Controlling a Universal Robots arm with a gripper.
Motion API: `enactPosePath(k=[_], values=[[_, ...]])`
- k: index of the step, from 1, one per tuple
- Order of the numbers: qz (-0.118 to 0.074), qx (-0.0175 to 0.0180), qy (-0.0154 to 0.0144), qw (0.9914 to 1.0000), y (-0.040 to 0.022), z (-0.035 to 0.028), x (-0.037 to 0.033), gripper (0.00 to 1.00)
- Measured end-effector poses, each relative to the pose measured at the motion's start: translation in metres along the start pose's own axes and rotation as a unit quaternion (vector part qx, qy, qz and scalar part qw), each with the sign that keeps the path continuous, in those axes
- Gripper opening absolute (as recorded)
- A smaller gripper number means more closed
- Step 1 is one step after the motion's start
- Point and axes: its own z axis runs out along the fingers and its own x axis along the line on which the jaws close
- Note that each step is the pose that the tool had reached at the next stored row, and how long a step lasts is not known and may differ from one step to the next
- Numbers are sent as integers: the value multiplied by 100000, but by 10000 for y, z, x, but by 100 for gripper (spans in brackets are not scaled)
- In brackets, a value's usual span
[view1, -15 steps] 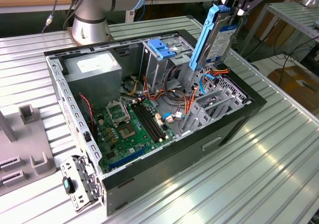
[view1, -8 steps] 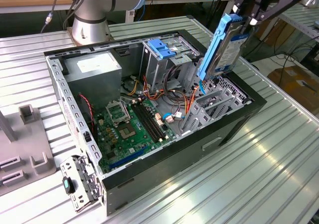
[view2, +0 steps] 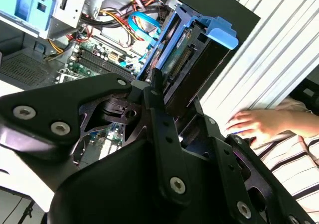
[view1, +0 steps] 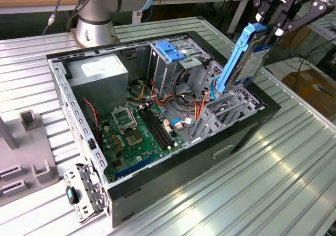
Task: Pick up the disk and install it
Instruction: 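Pick up the disk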
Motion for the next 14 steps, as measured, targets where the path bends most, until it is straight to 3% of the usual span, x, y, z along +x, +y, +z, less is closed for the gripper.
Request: enactPosePath(k=[8, 14], values=[[2, -1, 2, 100000, 5, -1, 187, 35], [0, 1, 7, 100000, 5, -2, 190, 35]])
